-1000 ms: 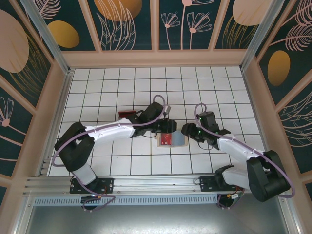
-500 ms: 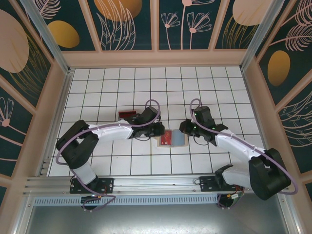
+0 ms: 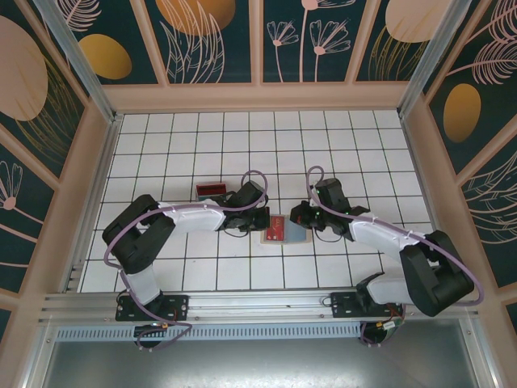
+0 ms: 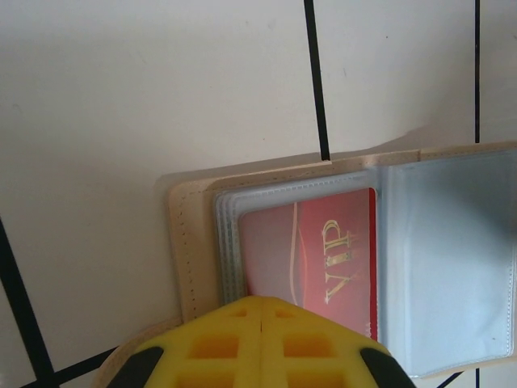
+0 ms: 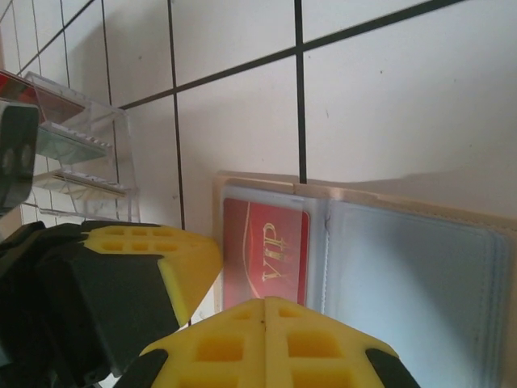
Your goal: Take the credit cards out of the card holder
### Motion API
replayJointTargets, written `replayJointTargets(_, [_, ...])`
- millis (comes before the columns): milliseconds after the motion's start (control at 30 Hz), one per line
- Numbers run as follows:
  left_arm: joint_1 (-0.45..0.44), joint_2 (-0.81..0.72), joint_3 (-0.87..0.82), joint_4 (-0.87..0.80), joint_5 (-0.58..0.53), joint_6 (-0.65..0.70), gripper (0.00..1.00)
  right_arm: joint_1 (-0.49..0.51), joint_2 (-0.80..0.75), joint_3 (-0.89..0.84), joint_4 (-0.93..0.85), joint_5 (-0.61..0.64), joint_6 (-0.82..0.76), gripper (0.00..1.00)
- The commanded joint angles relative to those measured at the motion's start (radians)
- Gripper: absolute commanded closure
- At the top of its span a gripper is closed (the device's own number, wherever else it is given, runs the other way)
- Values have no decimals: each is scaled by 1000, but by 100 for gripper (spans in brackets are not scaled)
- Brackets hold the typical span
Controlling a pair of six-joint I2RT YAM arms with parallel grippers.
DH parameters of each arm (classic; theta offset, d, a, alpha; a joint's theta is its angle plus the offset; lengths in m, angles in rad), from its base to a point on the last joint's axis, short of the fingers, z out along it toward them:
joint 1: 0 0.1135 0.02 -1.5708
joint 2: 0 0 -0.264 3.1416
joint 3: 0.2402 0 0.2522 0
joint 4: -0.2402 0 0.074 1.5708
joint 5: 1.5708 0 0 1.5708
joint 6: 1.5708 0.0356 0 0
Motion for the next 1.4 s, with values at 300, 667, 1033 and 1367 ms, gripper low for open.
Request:
replayJointTargets(300, [-4,1,-10,-32,12,-4,95,12,59,-16,58,-41,5,97])
replayJointTargets(667, [-4,41,-14,-28,21,-5,96,17,120,2,70,-80,-6,93])
replayJointTargets(1033, [-3,48,-15,-24,27,-8,97,21,187,16,73,-107,-10,92])
replayJointTargets(1367, [-4,47,-17,-23,31,-8,98,34,234,35,91,-124,-11,89])
